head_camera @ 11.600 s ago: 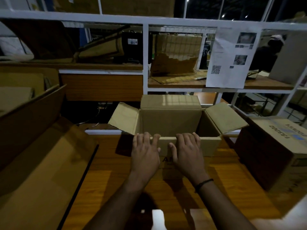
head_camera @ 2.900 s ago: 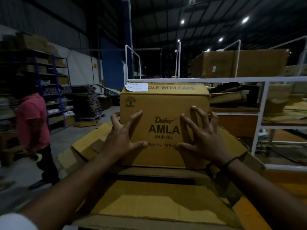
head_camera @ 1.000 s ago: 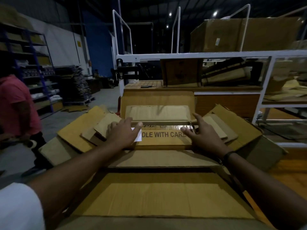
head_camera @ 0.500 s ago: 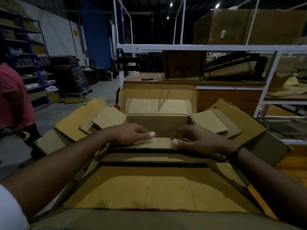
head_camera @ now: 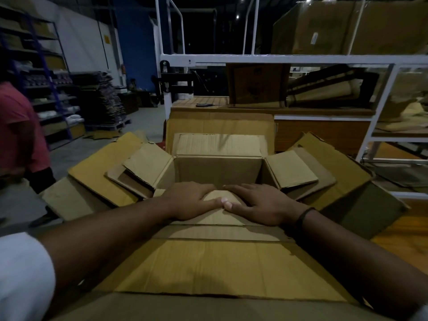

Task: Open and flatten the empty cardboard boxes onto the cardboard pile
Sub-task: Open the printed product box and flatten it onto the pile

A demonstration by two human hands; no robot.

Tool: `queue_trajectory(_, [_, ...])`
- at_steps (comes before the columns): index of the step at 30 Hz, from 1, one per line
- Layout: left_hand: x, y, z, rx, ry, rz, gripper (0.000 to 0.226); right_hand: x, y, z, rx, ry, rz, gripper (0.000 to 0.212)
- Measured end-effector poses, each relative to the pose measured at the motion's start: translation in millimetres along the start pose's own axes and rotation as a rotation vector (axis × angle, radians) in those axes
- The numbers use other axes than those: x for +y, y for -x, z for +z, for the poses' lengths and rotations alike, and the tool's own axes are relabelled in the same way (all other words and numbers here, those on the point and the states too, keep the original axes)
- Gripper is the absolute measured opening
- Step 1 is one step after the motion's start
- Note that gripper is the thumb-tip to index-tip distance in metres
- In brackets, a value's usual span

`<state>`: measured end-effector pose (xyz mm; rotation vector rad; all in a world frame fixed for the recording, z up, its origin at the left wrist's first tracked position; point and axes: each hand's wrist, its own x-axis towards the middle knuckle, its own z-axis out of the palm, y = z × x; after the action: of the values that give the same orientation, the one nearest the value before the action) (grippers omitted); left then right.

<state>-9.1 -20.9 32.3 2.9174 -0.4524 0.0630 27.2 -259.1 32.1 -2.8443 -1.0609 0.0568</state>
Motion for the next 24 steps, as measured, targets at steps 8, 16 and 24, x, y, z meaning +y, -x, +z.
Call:
queue_trajectory(8, [-1.1, 2.1, 13.3, 0.170, -0.043, -0.028, 0.070, 11.9, 1.4, 1.4, 0.224, 0.131, 0.460, 0.101])
queue_trajectory(16, [1.9, 4.1, 18.1, 0.240, -0.063, -0.076, 0.069, 26.7, 3.8, -3.3, 0.196, 0.193, 0.616, 0.114])
queue_trajectory(24, [7.2, 11.9, 16.5, 0.309, 0.031, -0.075, 0.045, -0.9, -6.8, -9.2, 0.027, 0.142, 0.419, 0.103])
